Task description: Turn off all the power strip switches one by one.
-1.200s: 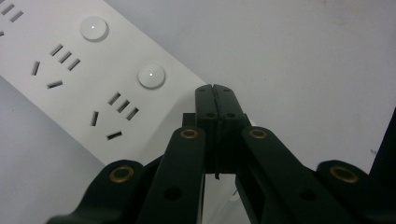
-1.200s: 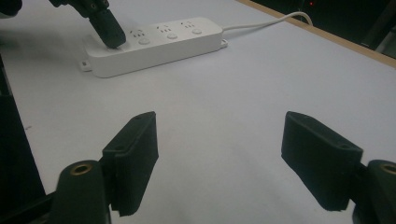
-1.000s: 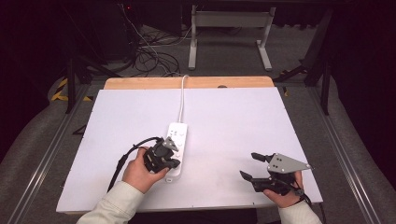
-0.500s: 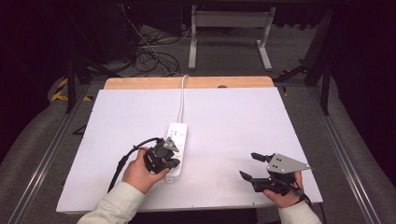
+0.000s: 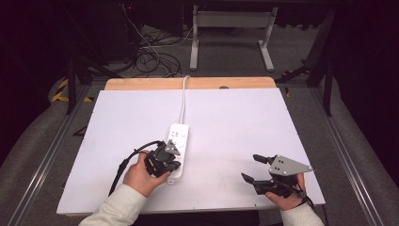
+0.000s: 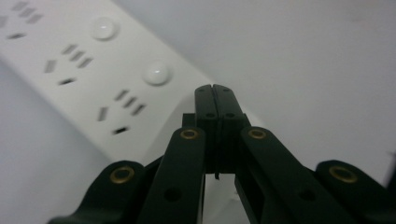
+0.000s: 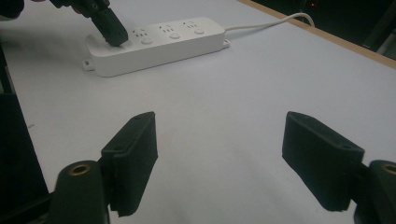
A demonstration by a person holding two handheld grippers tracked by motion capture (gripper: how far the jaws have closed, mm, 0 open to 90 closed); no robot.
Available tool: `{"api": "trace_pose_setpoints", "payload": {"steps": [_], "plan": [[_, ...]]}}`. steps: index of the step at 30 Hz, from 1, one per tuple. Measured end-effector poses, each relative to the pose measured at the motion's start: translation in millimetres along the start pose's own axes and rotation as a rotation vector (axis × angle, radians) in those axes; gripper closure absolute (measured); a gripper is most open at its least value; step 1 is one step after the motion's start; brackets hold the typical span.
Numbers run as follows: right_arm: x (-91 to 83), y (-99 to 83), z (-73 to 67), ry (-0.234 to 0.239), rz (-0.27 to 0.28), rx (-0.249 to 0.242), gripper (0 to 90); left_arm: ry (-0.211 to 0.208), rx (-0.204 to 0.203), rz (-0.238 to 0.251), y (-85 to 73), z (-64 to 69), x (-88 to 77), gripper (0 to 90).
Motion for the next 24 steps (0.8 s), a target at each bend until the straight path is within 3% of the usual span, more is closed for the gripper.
{"api": "trace_pose_setpoints", "payload": {"steps": [6, 14, 18, 19, 21, 24], "plan": [[2.3, 0.3, -0.3, 0.004, -0.005, 0.002, 27.4, -0.006, 0.012, 0.016, -1.6, 1.3, 0.2, 90.0], [1.7, 0.5, -1.1, 0.004, -0.007, -0.002, 27.3, 0.021, 0.016, 0.001, -0.9, 5.1, 1.4, 90.0], [0.6, 0.4, -0.1, -0.001, 0.000, 0.000, 27.3, 0.060, 0.012, 0.030, 0.8, 5.4, -4.5, 90.0], [0.0, 0.1, 1.1, -0.003, 0.003, 0.000, 27.3, 0.006, -0.018, 0.078, 3.5, 1.1, -12.1, 90.0], [0.0, -0.1, 1.5, -0.001, 0.003, 0.005, 27.3, -0.015, -0.037, 0.089, 4.5, -1.3, -14.7, 90.0], [1.4, -0.6, 2.5, 0.000, 0.000, 0.008, 27.3, 0.018, -0.033, 0.087, 6.3, -4.9, -14.2, 90.0]]}}
Point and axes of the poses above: each handheld gripper's, and its own axes: x roughly forward along the jaws, y roughly out of its top, z roughly to its right, the point moved 2 cm from there along x, roughly forward along the jaws, and after that the axes turned 5 degrees about -z, right-handed, at the moved point
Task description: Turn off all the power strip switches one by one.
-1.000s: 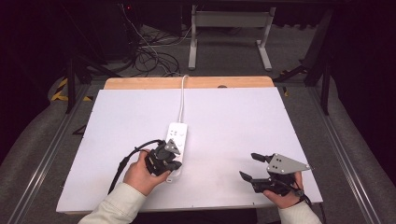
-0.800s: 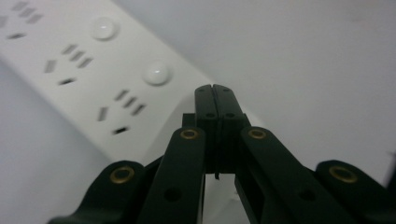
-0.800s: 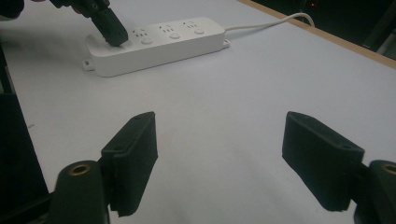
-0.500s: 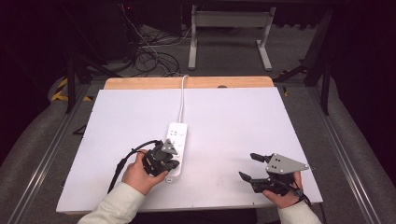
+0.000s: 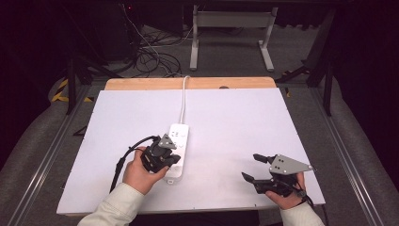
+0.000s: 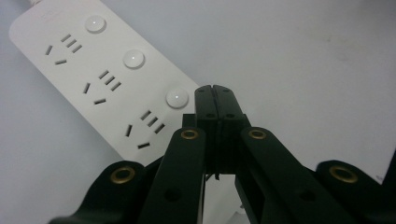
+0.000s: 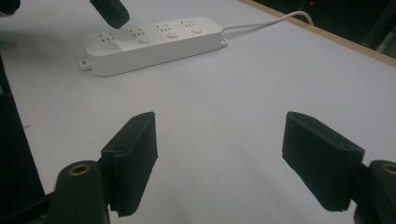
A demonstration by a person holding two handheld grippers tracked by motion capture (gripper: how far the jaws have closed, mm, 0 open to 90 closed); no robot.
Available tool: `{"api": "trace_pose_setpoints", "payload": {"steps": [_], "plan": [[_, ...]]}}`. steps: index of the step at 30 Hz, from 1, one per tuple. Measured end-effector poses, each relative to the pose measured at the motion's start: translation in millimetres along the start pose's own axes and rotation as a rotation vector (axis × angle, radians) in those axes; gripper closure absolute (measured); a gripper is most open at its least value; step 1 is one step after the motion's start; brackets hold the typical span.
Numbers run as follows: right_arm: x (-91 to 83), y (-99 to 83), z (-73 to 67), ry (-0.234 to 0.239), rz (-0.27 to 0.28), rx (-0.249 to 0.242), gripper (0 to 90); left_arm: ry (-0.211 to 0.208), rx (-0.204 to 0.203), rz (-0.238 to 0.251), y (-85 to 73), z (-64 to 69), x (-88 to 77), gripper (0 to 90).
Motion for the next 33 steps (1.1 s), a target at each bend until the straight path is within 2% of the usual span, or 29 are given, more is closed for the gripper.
{"api": "trace_pose_setpoints", "payload": {"steps": [2, 8, 14, 21, 33], "plan": [[0.1, 0.2, -0.3, 0.001, -0.001, -0.001, 27.3, -0.013, -0.003, 0.005, 0.9, -0.8, 1.1, 90.0], [-0.1, 0.5, -1.5, -0.001, 0.001, -0.003, 27.3, 0.007, 0.004, 0.024, 6.9, -1.2, -0.1, 90.0], [0.2, 0.2, -1.3, 0.001, 0.000, -0.003, 27.3, 0.014, -0.003, 0.027, 14.6, -7.9, 10.4, 90.0], [0.2, -0.5, -0.7, 0.001, -0.003, -0.003, 27.3, 0.046, -0.013, 0.002, 15.2, -15.0, 20.9, 90.0], [0.3, -0.6, -0.7, 0.000, -0.003, -0.007, 27.3, 0.058, -0.007, -0.019, 15.0, -13.9, 26.3, 90.0]]}}
Point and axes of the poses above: each handheld gripper's, and its own axes: x roughly forward along the jaws, y roughly out of its top, z roughly to its right, the point moved 2 cm from there along x, roughly forward along the jaws, and after that the axes turned 5 degrees about -z, right-handed, at the moved point
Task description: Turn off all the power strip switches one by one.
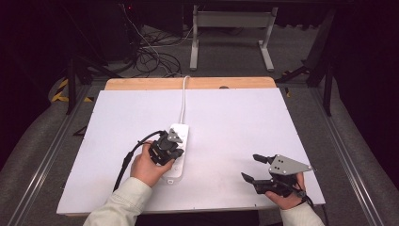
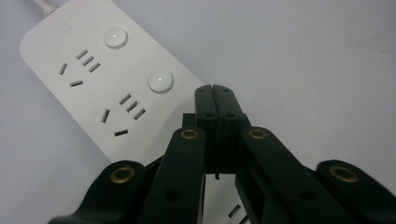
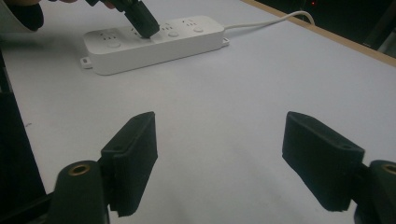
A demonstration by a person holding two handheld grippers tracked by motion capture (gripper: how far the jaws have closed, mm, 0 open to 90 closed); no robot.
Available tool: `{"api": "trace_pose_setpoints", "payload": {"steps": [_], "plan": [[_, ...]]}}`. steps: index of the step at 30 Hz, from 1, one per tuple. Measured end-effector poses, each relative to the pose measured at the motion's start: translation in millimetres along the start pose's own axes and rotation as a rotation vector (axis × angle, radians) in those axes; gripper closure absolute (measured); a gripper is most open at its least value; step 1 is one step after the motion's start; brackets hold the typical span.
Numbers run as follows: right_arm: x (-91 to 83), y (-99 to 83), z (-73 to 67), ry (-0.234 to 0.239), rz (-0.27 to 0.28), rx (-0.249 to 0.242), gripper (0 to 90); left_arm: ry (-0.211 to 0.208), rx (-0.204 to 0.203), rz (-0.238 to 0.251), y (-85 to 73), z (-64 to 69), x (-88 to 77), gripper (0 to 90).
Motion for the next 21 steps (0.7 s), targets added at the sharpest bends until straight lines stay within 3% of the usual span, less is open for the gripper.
{"api": "trace_pose_setpoints", "payload": {"steps": [4, 21], "plan": [[-0.1, 0.1, -0.5, 0.002, 0.001, 0.000, 27.3, 0.036, 0.023, -0.011, -0.5, 1.9, 0.6, 90.0], [0.1, 0.2, -1.0, 0.002, -0.002, -0.005, 27.2, 0.021, 0.014, 0.006, -3.0, 1.2, 3.0, 90.0]]}}
Point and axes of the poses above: each handheld gripper's, and its own axes: x roughly forward along the jaws, y roughly out of its top, z roughly to its right, the point moved 2 cm from there along x, roughly forward along the jaws, and after that the axes turned 5 degrees about -z, right-handed, at the moved point
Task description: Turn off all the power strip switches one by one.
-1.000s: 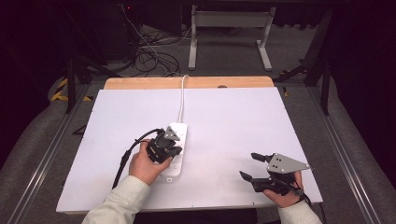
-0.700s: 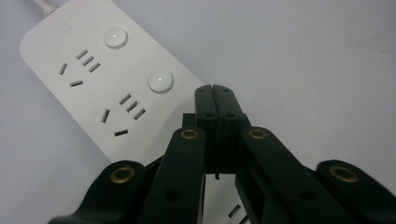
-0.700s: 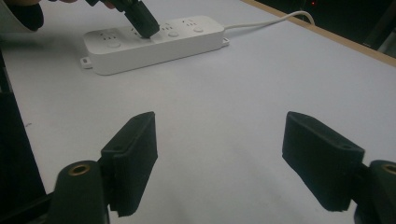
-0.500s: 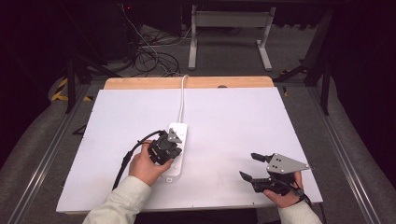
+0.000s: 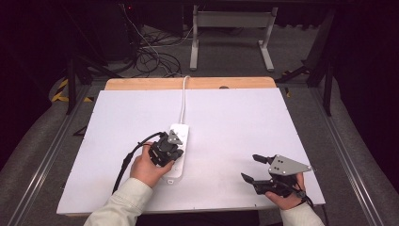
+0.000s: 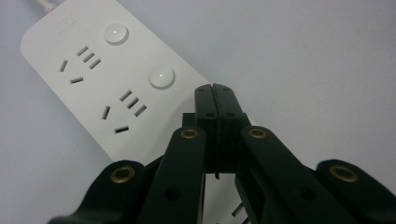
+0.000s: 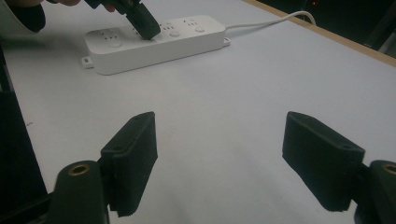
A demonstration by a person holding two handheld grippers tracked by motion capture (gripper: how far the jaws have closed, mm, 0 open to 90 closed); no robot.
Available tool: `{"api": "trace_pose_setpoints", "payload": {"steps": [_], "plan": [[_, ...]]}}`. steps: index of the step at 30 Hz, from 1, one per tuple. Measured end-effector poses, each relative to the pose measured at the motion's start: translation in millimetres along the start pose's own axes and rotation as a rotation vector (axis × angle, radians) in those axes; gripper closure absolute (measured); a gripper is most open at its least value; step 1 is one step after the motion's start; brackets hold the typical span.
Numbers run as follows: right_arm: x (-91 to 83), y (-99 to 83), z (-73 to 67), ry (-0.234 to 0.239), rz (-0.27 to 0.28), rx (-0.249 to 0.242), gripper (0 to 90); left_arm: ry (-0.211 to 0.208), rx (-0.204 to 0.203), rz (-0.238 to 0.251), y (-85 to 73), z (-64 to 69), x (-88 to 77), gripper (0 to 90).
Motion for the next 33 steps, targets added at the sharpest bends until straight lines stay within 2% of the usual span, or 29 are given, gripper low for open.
{"api": "trace_pose_setpoints", "payload": {"steps": [7, 13, 18, 20, 22, 25, 27, 33], "plan": [[0.2, 0.0, -0.1, 0.000, -0.001, 0.002, 27.1, 0.013, -0.004, 0.003, -0.4, 1.0, 0.1, 90.0], [0.0, 0.1, -0.6, 0.001, -0.001, 0.002, 27.0, -0.001, -0.015, 0.007, -1.3, 0.6, 0.7, 90.0], [0.2, 0.3, -0.8, 0.001, -0.002, 0.001, 27.0, 0.029, -0.001, 0.008, -2.0, 4.2, 1.6, 90.0], [0.5, 0.2, -0.7, 0.002, -0.002, 0.001, 27.0, 0.026, -0.005, 0.011, -2.1, 3.7, 1.3, 90.0], [0.4, 0.3, -0.8, 0.000, -0.002, 0.000, 26.9, 0.021, -0.017, 0.019, -2.8, 3.0, 0.9, 90.0], [-0.2, 0.1, 0.0, -0.001, 0.001, 0.001, 26.9, 0.030, -0.004, 0.034, 1.3, 5.5, -4.2, 90.0], [0.1, -0.2, 0.4, -0.001, 0.001, 0.006, 26.9, 0.006, -0.019, 0.066, 4.5, 5.9, -10.4, 90.0], [0.9, -0.4, 0.5, 0.000, -0.001, 0.005, 26.9, 0.005, -0.025, 0.076, 8.2, 3.8, -15.8, 90.0]]}}
Point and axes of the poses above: each handheld gripper's, and its own axes: x roughly forward along the jaws, y roughly out of its top, z roughly to its right, the point moved 2 cm from there along x, roughly forward along the jaws, and after that the axes turned 5 degrees about -z, right-handed, at the moved point
